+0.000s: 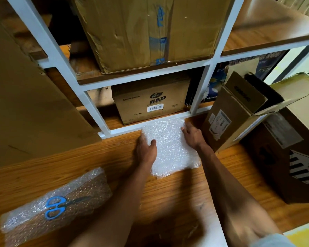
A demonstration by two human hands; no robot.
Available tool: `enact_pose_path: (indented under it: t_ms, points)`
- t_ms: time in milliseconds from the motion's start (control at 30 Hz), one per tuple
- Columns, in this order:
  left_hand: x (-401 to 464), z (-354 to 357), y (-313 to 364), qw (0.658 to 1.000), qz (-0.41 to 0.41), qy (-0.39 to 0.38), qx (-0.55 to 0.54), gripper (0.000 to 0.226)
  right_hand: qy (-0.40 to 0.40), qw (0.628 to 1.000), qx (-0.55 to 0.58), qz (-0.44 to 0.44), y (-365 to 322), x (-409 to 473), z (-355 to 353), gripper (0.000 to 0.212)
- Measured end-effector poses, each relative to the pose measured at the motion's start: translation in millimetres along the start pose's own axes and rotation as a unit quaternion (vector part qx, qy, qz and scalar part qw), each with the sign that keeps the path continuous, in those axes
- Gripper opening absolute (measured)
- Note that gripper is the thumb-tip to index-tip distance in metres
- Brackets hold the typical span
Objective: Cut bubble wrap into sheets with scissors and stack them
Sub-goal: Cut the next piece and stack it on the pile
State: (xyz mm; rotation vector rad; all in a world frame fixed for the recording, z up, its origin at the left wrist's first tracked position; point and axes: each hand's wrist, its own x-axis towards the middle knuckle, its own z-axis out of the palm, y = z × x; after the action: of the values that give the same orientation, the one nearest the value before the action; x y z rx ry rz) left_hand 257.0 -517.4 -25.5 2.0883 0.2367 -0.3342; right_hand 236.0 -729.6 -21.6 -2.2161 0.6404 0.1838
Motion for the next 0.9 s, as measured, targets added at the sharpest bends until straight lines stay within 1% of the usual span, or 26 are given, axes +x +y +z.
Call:
enact_pose_path:
  t_ms: [100,200,300,400,467,567,633,767,900]
  points:
    - [8,-4,4,0.999,-0.014,0.026,-0.013,0.076,0.005,1.0,0.016,-0.011,-5,4,-4,0.055]
    - [16,0,4,1.0,0.007,0.002,0.013,0.085,-0.009,1.0,-0.008,-0.018,-9,11,-3,0.057]
    - [15,7,6,0.999,0.013,-0.012,0.03,0.089,-0.001,1.0,-0.011,0.005,-11,19,2,0.061]
    - [16,8,6,1.0,0.0,0.018,0.002,0.085,0.024,0.999,0.005,0.029,-15,20,2,0.065]
    - [19,7,3,1.0,0.0,0.025,-0.007,0.079,0.033,0.999,-0.004,0.027,-14,20,1,0.064]
    - [20,11,2,1.0,0.004,-0.018,0.022,0.078,0.023,0.998,-0.059,0.011,-13,16,3,0.061]
    - [19,12,4,0.999,0.001,-0.03,0.032,0.08,0.026,0.997,-0.076,0.014,-19,14,3,0.058]
    - [17,2,0,1.0,-0.008,0.014,-0.004,0.076,0.06,0.997,-0.029,0.041,-22,2,-2,0.058]
    - [-2,-5,-16,1.0,0.001,0.022,-0.014,0.068,0.098,0.994,0.02,0.038,-9,-26,-6,0.058]
